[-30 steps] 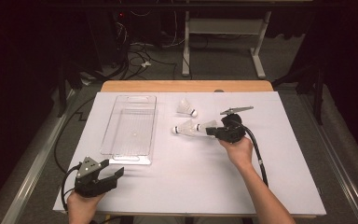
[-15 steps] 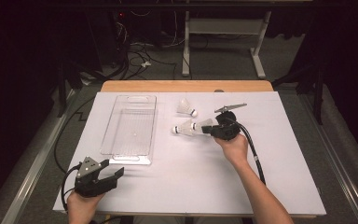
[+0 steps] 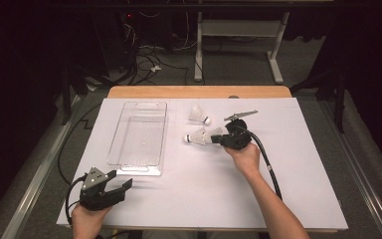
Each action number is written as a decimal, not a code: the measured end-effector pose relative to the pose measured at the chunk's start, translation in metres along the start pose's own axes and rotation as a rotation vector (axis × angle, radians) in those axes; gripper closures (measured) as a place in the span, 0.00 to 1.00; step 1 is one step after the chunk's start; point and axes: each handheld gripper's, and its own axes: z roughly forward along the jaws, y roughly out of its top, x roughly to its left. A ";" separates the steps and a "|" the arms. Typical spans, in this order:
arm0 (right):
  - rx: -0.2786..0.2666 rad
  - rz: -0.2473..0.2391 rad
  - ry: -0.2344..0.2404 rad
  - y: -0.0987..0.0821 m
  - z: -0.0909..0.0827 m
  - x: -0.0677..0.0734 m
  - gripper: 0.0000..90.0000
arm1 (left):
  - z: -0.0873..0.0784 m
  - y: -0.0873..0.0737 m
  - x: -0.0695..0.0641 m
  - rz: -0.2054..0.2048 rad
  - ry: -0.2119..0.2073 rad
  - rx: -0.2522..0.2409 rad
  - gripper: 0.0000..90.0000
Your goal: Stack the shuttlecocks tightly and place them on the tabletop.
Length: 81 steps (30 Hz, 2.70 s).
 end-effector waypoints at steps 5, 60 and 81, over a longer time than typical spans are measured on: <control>0.000 0.002 0.010 0.000 0.002 0.001 1.00 | 0.000 0.000 0.000 0.000 0.000 0.000 0.38; 0.060 -0.042 0.004 0.000 0.033 0.014 1.00 | 0.001 0.000 -0.002 -0.001 -0.004 0.004 0.38; 0.053 -0.048 -0.021 0.000 0.035 0.016 0.99 | -0.001 -0.001 -0.001 -0.005 0.000 -0.004 0.38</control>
